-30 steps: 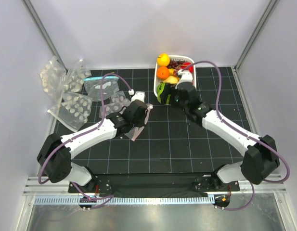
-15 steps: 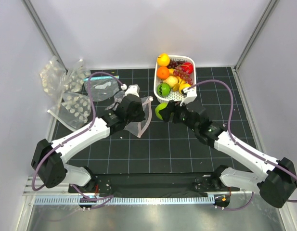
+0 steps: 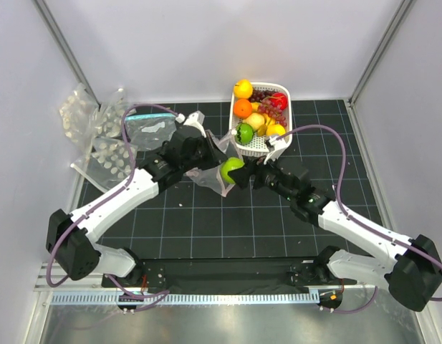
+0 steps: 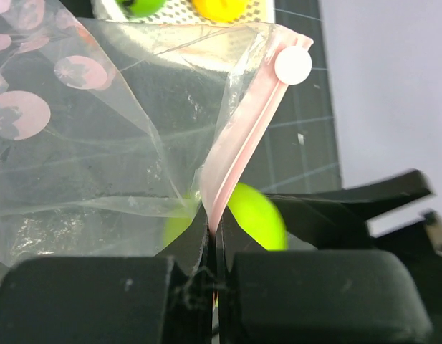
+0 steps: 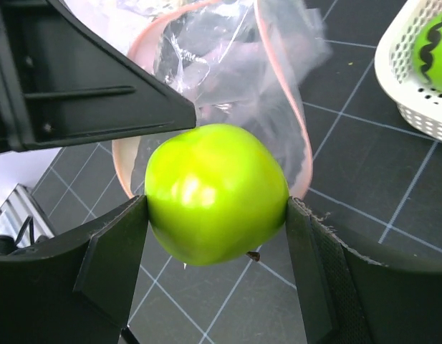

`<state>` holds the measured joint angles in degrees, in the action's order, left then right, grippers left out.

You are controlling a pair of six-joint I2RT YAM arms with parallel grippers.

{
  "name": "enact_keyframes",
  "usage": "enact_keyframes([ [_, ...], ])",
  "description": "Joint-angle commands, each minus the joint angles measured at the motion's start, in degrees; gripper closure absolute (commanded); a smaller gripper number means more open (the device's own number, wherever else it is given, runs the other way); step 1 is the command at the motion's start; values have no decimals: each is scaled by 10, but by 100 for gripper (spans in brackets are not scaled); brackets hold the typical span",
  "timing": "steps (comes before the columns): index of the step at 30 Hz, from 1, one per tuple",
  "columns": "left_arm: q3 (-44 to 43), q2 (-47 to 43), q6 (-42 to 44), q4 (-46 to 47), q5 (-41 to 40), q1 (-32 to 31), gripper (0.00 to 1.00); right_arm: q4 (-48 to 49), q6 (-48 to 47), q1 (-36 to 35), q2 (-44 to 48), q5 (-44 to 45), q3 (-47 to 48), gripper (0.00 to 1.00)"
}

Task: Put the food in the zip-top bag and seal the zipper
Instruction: Place the fake fruit in the zipper food storage bag.

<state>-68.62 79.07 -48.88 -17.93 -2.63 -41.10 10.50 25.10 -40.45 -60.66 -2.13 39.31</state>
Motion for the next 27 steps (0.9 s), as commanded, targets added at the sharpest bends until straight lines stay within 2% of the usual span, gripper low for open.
enact_keyframes([
  [1,11,-41,-25,56,72,1,100,64,-15,-10,9,-22,0,58],
  [5,37,-76,-25,71,97,1,100,68,-23,-25,-14,-17,6,58],
  [10,68,-124,-30,84,85,1,100,81,-36,-52,-31,-9,7,57],
  [12,87,-141,-42,99,91,1,100,76,-44,-58,-37,3,9,54],
  [13,90,-146,-46,103,98,1,100,75,-44,-61,-38,5,11,51],
  [14,94,-149,-50,107,101,1,100,73,-45,-62,-39,9,12,37],
  [17,104,-163,-54,109,105,1,100,70,-48,-61,-34,19,10,20],
  [19,113,-176,-54,109,98,1,100,61,-51,-62,-20,37,9,18],
  [27,139,-190,-35,93,-12,5,99,15,-58,-62,18,78,24,19],
])
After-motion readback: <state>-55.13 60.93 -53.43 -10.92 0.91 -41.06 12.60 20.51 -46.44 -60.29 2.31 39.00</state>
